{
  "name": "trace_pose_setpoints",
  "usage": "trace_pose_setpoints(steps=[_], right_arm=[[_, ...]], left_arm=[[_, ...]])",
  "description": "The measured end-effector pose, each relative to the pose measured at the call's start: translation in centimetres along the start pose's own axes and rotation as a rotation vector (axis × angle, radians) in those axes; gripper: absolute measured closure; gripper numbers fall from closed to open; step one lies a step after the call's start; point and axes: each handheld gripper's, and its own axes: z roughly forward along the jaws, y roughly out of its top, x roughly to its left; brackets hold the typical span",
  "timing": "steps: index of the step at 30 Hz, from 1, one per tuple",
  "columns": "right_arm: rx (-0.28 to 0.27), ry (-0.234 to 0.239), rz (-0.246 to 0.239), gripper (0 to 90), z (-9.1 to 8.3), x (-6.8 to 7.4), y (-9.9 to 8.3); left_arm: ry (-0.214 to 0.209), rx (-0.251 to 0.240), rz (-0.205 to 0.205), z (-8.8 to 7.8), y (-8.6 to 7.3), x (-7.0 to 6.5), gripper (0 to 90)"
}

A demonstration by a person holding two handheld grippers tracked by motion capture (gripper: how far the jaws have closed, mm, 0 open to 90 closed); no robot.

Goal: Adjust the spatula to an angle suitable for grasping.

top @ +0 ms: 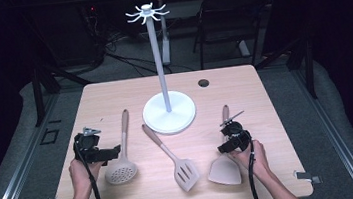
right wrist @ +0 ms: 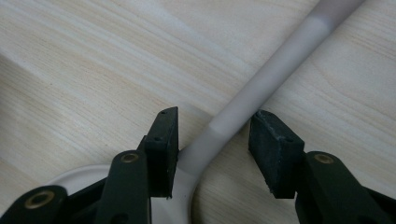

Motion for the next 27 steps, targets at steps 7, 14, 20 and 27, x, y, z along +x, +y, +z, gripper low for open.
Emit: trace_pose_setpoints(steps=[7,14,20,27], right_arm=[[0.007,0.004,-0.008,58.3,-0.1,-0.1,0.0],[0.055,-0.018,-0.015,61.1,-0.5,-0.7,0.0],[0.074,-0.044,-0.028,62.8,-0.7,-0.9,0.0],[0.103,-0.042,-0.029,65.5,-1.0,-1.4,-0.1]], left_arm=[[-0.002,0.001,-0.002,-0.1,-0.1,0.2,0.4],[0.003,-0.002,0.000,-0.1,-0.1,0.3,0.4],[0.000,0.001,0.004,-0.2,-0.1,0.4,0.4],[-0.015,-0.009,0.001,-0.4,-0.1,0.5,0.1]])
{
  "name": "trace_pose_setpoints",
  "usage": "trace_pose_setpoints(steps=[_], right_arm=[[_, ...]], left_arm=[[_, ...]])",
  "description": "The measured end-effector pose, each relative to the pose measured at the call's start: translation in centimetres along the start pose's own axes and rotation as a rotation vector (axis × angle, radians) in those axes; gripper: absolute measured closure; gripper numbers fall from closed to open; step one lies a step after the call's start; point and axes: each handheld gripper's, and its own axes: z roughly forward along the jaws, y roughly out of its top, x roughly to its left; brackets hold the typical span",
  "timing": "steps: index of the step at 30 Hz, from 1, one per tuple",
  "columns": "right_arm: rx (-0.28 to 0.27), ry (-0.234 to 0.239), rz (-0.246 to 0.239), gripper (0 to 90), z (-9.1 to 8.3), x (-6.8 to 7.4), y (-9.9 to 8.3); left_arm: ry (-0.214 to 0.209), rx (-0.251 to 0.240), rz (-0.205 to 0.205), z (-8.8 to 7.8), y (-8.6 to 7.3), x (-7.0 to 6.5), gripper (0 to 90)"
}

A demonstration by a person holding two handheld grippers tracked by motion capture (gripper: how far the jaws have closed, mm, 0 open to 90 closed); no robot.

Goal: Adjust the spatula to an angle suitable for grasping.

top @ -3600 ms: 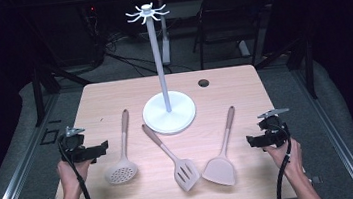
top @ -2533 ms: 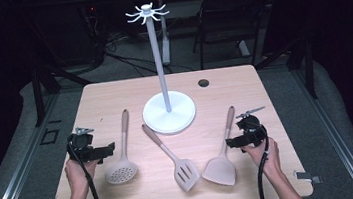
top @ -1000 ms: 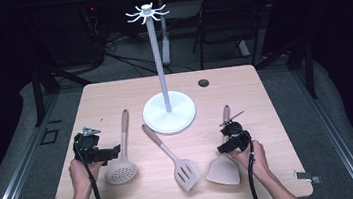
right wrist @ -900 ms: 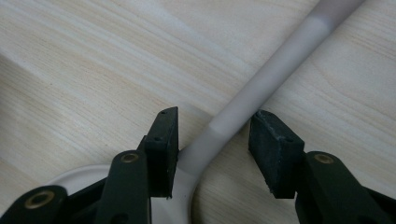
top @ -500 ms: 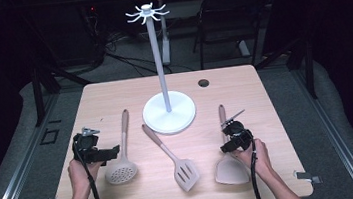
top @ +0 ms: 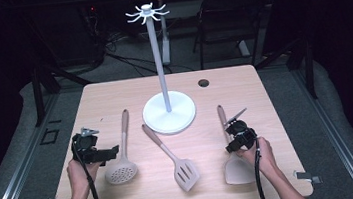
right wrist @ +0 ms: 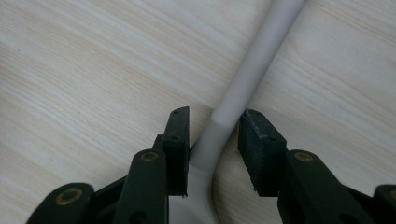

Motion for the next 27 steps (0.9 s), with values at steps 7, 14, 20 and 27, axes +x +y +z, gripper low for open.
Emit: trace_pose_setpoints(steps=[7,14,20,27], right_arm=[[0.007,-0.016,0.030,65.0,0.0,0.0,0.2],[0.017,-0.030,0.044,68.4,0.1,-0.2,0.2],[0.018,0.023,0.080,70.4,0.0,-1.0,0.0],[0.017,0.071,0.085,76.0,0.1,-0.9,-0.1]], left_arm=[[-0.006,0.009,0.002,0.4,0.2,-0.2,0.1],[-0.009,0.021,0.025,0.6,0.3,-1.0,0.1],[-0.008,0.023,0.018,0.5,0.2,-1.0,0.2],[-0.007,0.020,0.022,0.6,0.2,-1.2,0.2]])
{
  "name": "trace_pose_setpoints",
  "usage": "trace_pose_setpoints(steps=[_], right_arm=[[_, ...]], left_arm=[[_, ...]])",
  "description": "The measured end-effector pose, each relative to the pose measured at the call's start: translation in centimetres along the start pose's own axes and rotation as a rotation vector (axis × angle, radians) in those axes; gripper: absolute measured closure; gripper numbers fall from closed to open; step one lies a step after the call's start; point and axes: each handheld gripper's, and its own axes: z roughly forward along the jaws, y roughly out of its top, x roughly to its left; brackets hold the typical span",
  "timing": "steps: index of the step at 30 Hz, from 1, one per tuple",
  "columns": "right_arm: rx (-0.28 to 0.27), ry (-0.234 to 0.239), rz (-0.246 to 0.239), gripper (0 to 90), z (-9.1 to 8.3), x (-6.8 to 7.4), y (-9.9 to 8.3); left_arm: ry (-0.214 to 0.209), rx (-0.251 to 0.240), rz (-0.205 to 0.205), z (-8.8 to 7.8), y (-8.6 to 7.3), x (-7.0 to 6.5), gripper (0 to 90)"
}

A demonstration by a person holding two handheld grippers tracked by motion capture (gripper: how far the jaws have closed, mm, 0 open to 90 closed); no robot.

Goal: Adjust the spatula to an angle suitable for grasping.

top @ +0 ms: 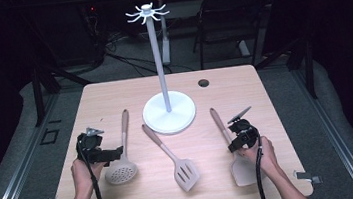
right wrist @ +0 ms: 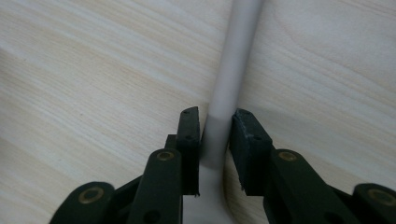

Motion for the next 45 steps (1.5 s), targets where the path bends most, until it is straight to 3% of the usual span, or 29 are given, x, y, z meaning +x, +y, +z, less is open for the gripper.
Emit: trace_pose_setpoints(steps=[9,11,13,20,22,25,26,27,30,33,34,41,42,45], right_arm=[[0.001,0.001,-0.009,78.5,-0.1,-0.1,-0.1],[0.006,-0.029,-0.014,78.5,-0.3,-0.1,-0.1],[-0.021,0.004,-0.010,78.5,-0.3,-0.2,-0.2],[-0.077,0.011,-0.062,78.5,-1.2,0.8,-0.2],[-0.111,0.004,-0.102,78.6,-1.5,1.4,-0.1],[-0.122,-0.004,-0.125,78.6,-1.8,1.7,-0.1],[-0.141,0.013,-0.125,78.5,-1.8,1.9,-0.1],[-0.133,-0.004,-0.140,78.6,-2.0,2.0,-0.1],[-0.174,0.013,-0.150,78.6,-2.1,2.5,-0.2],[-0.177,0.003,-0.182,78.6,-2.5,2.7,-0.2],[-0.194,0.020,-0.177,78.6,-2.5,2.9,-0.2],[-0.219,0.004,-0.211,78.6,-2.9,3.5,-0.2],[-0.252,0.013,-0.203,78.6,-2.8,3.7,-0.3],[-0.232,0.004,-0.221,78.6,-3.1,3.7,-0.3]], left_arm=[[-0.003,0.001,-0.001,-0.1,0.0,-0.1,0.2],[-0.007,0.002,0.001,-0.1,0.0,-0.1,0.2],[-0.007,0.002,0.003,-0.1,0.0,-0.1,0.2],[-0.008,0.002,0.005,-0.1,0.1,-0.2,0.2],[-0.010,0.000,0.003,-0.1,0.1,-0.2,0.2],[-0.008,-0.003,0.011,-0.2,0.1,-0.3,0.2],[-0.006,-0.004,0.011,-0.2,0.1,-0.3,0.2],[-0.006,-0.005,0.009,-0.2,0.1,-0.3,0.2],[-0.008,-0.006,0.009,-0.3,0.1,-0.4,0.2],[-0.009,-0.006,0.010,-0.3,0.2,-0.4,0.2],[-0.009,-0.007,0.012,-0.3,0.1,-0.4,0.2],[-0.007,-0.008,0.016,-0.4,0.1,-0.4,0.2],[-0.007,-0.008,0.017,-0.4,0.2,-0.5,0.2],[-0.008,-0.009,0.016,-0.5,0.2,-0.6,0.2]])
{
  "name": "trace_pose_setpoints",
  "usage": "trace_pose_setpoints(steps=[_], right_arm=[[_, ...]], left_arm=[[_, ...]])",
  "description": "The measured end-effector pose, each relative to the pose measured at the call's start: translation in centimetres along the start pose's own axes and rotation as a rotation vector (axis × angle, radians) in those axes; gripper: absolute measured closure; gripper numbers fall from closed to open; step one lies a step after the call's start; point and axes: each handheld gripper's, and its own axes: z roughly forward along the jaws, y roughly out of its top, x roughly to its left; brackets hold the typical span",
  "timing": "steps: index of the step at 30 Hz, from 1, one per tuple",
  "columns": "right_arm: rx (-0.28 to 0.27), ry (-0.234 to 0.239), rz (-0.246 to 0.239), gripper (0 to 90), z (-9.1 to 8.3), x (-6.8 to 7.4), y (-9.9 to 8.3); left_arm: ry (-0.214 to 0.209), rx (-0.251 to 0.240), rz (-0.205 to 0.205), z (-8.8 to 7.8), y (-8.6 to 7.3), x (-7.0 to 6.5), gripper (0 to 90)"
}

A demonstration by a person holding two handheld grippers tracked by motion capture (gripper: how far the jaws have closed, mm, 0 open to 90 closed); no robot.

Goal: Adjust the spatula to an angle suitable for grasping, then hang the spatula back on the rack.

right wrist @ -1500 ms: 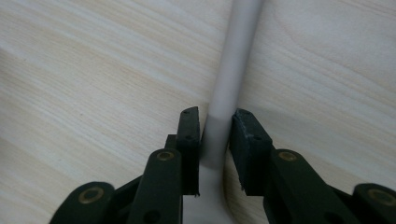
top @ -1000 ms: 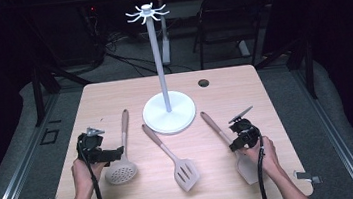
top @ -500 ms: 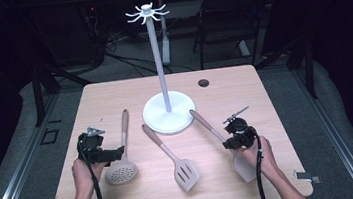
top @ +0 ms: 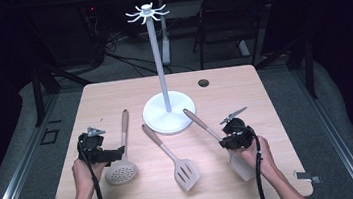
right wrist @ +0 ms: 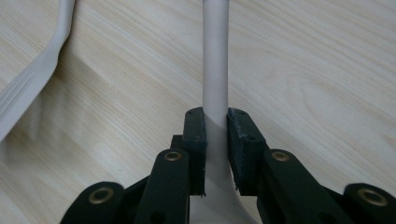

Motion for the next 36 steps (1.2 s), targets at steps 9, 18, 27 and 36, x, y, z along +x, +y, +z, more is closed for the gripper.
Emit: trace_pose_setpoints(steps=[9,18,27,36], right_arm=[[-0.036,-0.005,-0.026,78.6,-0.6,0.4,0.2],[-0.070,-0.006,-0.070,78.6,-1.1,1.1,0.5],[-0.111,-0.006,-0.106,78.6,-1.6,2.1,1.4],[-0.126,0.005,-0.129,78.6,-1.9,2.4,2.2]], left_arm=[[-0.040,-0.034,-0.019,-0.6,0.5,-0.6,0.2],[-0.095,-0.077,-0.012,-0.9,2.2,-2.4,0.2],[-0.152,-0.079,0.030,-0.4,3.5,-4.7,0.1],[-0.214,-0.076,0.044,0.2,4.9,-6.3,0.2]])
